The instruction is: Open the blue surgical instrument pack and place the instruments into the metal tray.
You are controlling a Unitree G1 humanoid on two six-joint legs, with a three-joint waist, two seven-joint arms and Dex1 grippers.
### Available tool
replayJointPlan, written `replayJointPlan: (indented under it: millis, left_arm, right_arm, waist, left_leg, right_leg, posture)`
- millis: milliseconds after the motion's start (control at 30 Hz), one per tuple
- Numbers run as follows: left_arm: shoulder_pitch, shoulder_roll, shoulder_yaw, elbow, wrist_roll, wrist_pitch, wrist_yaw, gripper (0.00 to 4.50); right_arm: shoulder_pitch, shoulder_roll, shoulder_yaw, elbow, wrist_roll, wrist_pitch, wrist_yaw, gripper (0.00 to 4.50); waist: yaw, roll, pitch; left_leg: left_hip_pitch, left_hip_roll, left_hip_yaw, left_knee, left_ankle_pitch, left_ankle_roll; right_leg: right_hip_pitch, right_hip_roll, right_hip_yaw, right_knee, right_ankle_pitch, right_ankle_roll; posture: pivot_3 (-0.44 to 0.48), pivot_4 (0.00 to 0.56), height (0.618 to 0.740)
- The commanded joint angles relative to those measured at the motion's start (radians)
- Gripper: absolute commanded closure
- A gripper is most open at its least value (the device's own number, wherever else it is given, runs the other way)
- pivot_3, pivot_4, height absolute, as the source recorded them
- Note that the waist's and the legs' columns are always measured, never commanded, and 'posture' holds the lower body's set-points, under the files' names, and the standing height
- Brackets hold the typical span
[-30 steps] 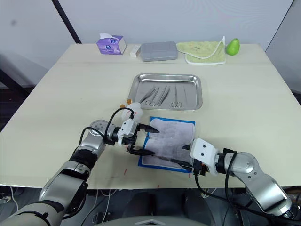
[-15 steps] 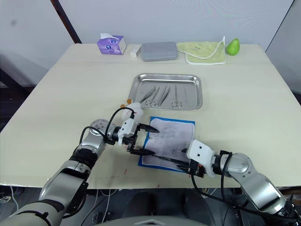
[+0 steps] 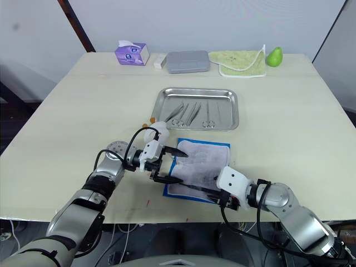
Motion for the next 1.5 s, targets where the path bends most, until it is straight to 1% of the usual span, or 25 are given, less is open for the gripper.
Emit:
replayJointPlan:
  millis: [33,133,167,267,433,467,633,800,900,1033,1167,1500]
  left_arm:
    - [0.031,0.013,-0.022,0.055,0.06,0.005,-0.035,0.0]
    - [0.031,0.012,-0.021,0.058,0.06,0.003,-0.034,0.0]
    - [0.031,0.011,-0.02,0.061,0.06,0.002,-0.035,0.0]
    - [0.03,0.01,-0.019,0.066,0.061,-0.002,-0.035,0.0]
    - [0.031,0.009,-0.02,0.065,0.06,-0.003,-0.035,0.0]
    - [0.032,0.008,-0.02,0.065,0.06,-0.002,-0.035,0.0]
    - [0.034,0.008,-0.019,0.062,0.061,-0.001,-0.034,0.0]
    - [0.036,0.006,-0.019,0.056,0.062,0.002,-0.031,0.0]
    - [0.037,0.005,-0.019,0.053,0.062,0.004,-0.03,0.0]
    - [0.041,0.005,-0.019,0.048,0.065,0.003,-0.025,0.0]
    - [0.043,0.002,-0.02,0.043,0.068,0.007,-0.02,0.0]
    - [0.046,0.002,-0.02,0.042,0.074,0.009,-0.015,0.0]
  right_arm:
    - [0.025,-0.012,0.04,0.036,-0.022,0.058,-0.011,3.01]
    - [0.033,-0.014,0.041,0.06,-0.028,0.074,-0.019,4.32]
    - [0.035,-0.016,0.04,0.07,-0.029,0.066,-0.019,4.43]
    - [0.026,-0.018,0.037,0.078,-0.031,0.05,-0.014,4.43]
    - [-0.026,-0.016,0.043,0.045,-0.029,0.06,-0.002,4.43]
    - [-0.038,-0.013,0.045,0.038,-0.023,0.067,0.003,4.43]
    - [-0.089,-0.002,0.063,0.013,-0.006,0.112,0.016,4.43]
    - [-0.114,-0.016,0.069,-0.007,0.004,0.156,0.033,4.43]
    - [-0.135,-0.029,0.066,-0.028,0.016,0.192,0.047,4.43]
    - [-0.21,-0.05,0.081,-0.065,0.043,0.287,0.073,4.43]
    - [-0.29,-0.048,0.11,-0.076,0.061,0.392,0.066,4.43]
    - [-0.386,-0.061,0.124,-0.121,0.114,0.529,0.052,4.43]
  waist:
    - [0.0,0.0,-0.001]
    - [0.0,-0.003,-0.003]
    - [0.0,-0.003,-0.004]
    - [0.0,-0.003,-0.005]
    - [-0.001,-0.003,-0.005]
    - [-0.001,-0.003,-0.005]
    - [-0.001,-0.003,-0.005]
    - [-0.001,-0.003,-0.005]
    - [-0.001,-0.002,-0.004]
    - [0.0,-0.001,-0.004]
    - [0.0,0.0,-0.003]
    - [-0.001,0.001,-0.003]
  left_leg:
    - [0.0,0.0,0.0,0.0,0.0,0.0]
    - [0.0,0.0,0.0,0.0,0.0,0.0]
    - [0.0,0.0,0.0,0.0,0.0,0.0]
    - [0.0,0.0,0.0,0.0,0.0,0.0]
    - [0.001,0.0,0.0,0.0,0.0,0.0]
    - [0.001,0.0,0.0,0.0,0.0,0.0]
    - [0.001,0.001,0.0,0.0,0.0,0.0]
    - [0.001,0.001,-0.001,0.0,0.0,0.0]
    - [0.001,0.001,-0.001,0.0,0.0,0.0]
    - [0.0,0.0,-0.001,0.0,0.0,0.0]
    - [0.0,0.0,-0.002,0.0,0.0,0.0]
    - [0.0,0.0,-0.003,-0.001,0.0,0.0]
  right_leg:
    - [0.0,0.0,0.0,0.0,0.0,0.0]
    - [0.0,0.0,0.0,0.0,0.0,0.0]
    - [0.0,0.0,0.0,0.0,0.0,0.0]
    - [0.0,0.0,0.0,0.0,0.0,0.0]
    - [0.0,0.0,0.0,0.0,-0.001,-0.001]
    - [0.0,0.0,0.0,0.0,-0.002,-0.004]
    - [0.0,0.0,0.0,0.0,-0.003,-0.005]
    - [0.0,0.0,0.0,0.001,-0.003,-0.005]
    - [0.0,0.0,0.0,0.0,-0.003,-0.005]
    - [0.0,-0.001,0.0,0.0,-0.003,-0.005]
    - [0.0,-0.001,0.0,0.0,-0.003,-0.005]
    - [-0.001,-0.002,0.0,0.0,-0.003,-0.005]
  posture:
    - [0.0,0.15,0.74]
    - [0.0,0.15,0.74]
    - [0.0,0.15,0.74]
    - [0.0,0.15,0.74]
    - [0.0,0.15,0.74]
    - [0.0,0.15,0.74]
    - [0.0,0.15,0.74]
    - [0.0,0.15,0.74]
    - [0.0,0.15,0.74]
    - [0.0,0.15,0.74]
    - [0.0,0.15,0.74]
    - [0.0,0.15,0.74]
